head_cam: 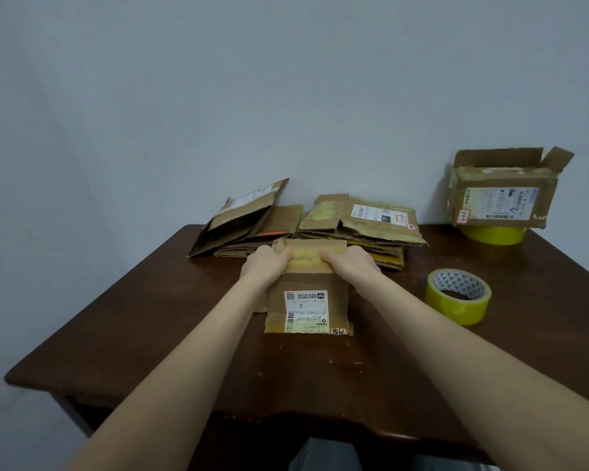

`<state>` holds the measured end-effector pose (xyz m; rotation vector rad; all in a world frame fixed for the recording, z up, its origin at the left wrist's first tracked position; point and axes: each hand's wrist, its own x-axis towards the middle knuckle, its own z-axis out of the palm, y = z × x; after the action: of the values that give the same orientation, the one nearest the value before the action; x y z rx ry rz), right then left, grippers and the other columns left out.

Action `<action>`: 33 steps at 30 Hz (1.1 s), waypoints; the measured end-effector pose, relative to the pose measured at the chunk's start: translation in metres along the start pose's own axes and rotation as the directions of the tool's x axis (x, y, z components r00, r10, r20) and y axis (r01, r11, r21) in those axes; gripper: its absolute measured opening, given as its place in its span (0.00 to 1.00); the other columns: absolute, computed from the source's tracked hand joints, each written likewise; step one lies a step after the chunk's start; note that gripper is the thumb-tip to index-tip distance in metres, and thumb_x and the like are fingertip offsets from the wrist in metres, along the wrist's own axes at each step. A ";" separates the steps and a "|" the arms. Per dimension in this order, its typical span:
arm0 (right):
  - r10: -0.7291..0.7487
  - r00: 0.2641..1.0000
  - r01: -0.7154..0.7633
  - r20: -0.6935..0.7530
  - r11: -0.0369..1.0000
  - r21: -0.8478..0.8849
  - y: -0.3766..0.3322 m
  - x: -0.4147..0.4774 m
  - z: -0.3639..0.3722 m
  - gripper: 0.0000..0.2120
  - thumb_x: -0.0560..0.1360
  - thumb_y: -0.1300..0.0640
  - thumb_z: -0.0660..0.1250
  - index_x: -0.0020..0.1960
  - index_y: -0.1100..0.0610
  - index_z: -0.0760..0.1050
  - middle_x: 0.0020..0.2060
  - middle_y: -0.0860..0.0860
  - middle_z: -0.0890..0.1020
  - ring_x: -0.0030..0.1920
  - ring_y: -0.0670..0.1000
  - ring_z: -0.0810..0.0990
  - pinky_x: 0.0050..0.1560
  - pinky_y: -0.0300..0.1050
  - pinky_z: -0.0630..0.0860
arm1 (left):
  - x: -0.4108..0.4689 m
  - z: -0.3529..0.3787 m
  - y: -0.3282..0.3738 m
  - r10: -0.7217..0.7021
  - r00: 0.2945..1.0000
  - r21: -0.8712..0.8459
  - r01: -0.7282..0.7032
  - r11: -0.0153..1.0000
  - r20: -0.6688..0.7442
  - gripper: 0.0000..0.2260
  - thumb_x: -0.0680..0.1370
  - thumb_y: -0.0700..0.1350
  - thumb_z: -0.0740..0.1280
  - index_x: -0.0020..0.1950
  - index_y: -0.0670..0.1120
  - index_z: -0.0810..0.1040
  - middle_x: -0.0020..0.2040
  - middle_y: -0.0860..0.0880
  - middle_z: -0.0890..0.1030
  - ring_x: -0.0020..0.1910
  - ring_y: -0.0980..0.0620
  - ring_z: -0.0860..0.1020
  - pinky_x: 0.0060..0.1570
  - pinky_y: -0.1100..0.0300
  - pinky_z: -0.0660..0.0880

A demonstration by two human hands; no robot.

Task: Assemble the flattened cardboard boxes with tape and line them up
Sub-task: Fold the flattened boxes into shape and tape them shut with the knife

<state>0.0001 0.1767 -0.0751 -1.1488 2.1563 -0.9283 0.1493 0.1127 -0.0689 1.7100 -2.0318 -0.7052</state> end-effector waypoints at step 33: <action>-0.320 0.922 0.367 -0.219 0.902 0.229 0.018 -0.022 -0.065 0.47 0.54 0.37 0.75 0.71 0.43 0.65 0.66 0.51 0.72 0.63 0.53 0.73 0.63 0.55 0.73 | -0.049 -0.004 0.031 0.284 0.899 -0.615 -0.437 0.657 -0.334 0.38 0.66 0.57 0.75 0.73 0.50 0.66 0.67 0.51 0.74 0.61 0.55 0.76 0.60 0.49 0.76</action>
<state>-0.0436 0.2238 -0.0455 -1.3786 1.9099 -1.4784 0.1361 0.1647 -0.0462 0.8675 -1.5919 -0.9282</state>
